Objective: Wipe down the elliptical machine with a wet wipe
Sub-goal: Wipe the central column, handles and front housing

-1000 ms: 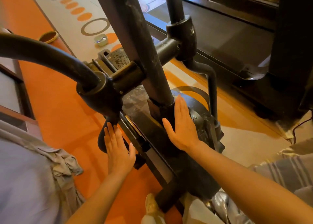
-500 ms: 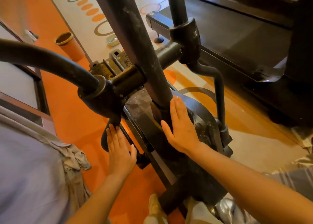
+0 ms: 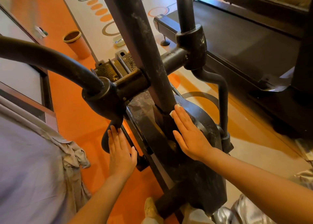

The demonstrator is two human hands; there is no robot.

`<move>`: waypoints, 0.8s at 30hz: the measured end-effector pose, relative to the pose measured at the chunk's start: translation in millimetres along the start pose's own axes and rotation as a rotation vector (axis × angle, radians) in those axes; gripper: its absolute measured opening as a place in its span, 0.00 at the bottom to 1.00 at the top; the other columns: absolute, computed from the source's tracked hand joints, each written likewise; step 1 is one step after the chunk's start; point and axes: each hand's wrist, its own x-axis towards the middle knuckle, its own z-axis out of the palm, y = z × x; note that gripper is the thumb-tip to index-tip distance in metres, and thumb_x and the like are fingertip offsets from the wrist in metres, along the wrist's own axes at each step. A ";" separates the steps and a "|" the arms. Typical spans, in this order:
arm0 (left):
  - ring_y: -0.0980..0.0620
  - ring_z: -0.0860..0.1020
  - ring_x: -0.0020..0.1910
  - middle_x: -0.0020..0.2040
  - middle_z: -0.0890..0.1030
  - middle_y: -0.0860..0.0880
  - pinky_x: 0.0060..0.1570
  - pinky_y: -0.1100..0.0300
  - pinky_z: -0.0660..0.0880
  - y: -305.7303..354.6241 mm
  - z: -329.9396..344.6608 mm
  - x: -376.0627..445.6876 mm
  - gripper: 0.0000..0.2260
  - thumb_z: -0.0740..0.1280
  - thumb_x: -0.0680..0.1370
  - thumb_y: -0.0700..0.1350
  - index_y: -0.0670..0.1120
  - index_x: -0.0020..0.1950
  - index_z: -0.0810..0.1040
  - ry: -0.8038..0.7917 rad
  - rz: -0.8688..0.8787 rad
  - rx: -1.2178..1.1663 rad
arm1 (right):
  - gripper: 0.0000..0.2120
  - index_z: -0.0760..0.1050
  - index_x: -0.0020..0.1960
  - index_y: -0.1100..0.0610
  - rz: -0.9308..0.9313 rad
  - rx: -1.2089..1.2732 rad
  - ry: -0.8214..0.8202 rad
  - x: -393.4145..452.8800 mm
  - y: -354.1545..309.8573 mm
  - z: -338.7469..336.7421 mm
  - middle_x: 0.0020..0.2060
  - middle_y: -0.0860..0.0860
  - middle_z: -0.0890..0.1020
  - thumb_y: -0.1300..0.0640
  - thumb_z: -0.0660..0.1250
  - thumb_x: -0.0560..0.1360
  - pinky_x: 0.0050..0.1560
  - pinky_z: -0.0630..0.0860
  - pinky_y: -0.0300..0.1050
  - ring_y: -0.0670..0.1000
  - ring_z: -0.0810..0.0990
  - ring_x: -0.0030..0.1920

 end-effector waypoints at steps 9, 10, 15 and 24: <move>0.45 0.35 0.79 0.79 0.35 0.42 0.77 0.49 0.41 5.7 -2.3 -1.3 0.41 0.66 0.80 0.45 0.40 0.77 0.36 -0.003 -0.023 -0.009 | 0.27 0.73 0.58 0.52 0.256 0.099 0.038 59.0 -0.9 -25.3 0.53 0.50 0.78 0.34 0.47 0.78 0.52 0.77 0.56 0.50 0.77 0.52; 0.44 0.36 0.79 0.79 0.35 0.42 0.77 0.49 0.42 6.6 -2.3 -1.4 0.41 0.66 0.80 0.45 0.40 0.76 0.36 0.001 -0.024 -0.014 | 0.26 0.72 0.60 0.51 0.223 0.122 0.034 50.4 -1.6 -27.4 0.56 0.49 0.77 0.34 0.48 0.79 0.53 0.77 0.56 0.50 0.77 0.53; 0.43 0.37 0.79 0.79 0.37 0.40 0.77 0.47 0.43 7.9 0.5 -1.0 0.42 0.68 0.79 0.44 0.39 0.77 0.37 0.015 -0.021 -0.022 | 0.29 0.53 0.79 0.47 0.201 0.105 0.025 7.2 -11.0 -18.6 0.78 0.43 0.55 0.39 0.51 0.80 0.72 0.54 0.32 0.42 0.55 0.76; 0.46 0.36 0.79 0.80 0.36 0.43 0.77 0.45 0.47 1.9 -4.3 -2.7 0.42 0.67 0.79 0.45 0.42 0.78 0.37 0.001 0.019 -0.038 | 0.29 0.50 0.79 0.57 -0.171 -0.271 -0.108 8.0 -0.7 3.3 0.79 0.52 0.49 0.45 0.50 0.83 0.78 0.41 0.48 0.52 0.45 0.79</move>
